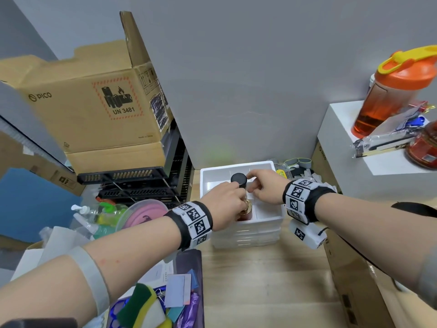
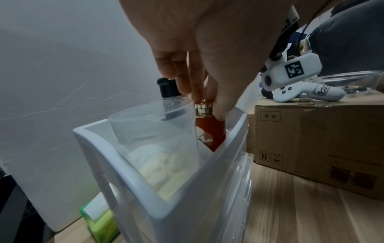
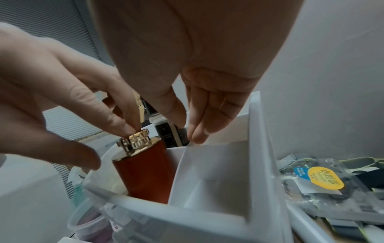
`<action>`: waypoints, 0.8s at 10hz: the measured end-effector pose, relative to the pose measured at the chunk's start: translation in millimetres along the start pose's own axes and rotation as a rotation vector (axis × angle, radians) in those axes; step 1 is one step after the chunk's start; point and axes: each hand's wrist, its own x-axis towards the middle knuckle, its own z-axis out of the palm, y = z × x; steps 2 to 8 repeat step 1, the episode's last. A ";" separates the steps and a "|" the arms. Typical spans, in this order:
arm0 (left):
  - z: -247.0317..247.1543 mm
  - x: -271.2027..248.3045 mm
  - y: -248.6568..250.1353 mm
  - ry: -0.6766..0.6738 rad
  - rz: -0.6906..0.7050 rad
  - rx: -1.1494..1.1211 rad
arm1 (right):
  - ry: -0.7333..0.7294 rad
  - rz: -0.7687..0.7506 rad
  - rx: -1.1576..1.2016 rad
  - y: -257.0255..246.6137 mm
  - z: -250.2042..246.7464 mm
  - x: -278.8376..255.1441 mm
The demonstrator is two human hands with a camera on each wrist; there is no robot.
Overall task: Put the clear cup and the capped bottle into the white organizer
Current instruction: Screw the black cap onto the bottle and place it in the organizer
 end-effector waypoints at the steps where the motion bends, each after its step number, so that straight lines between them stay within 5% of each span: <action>1: 0.5 -10.4 -0.9 0.048 -0.033 -0.047 | 0.084 0.017 -0.007 7.3 -4.4 -9.2; 8: 0.5 -10.4 -0.9 0.048 -0.033 -0.047 | 0.084 0.017 -0.007 7.3 -4.4 -9.2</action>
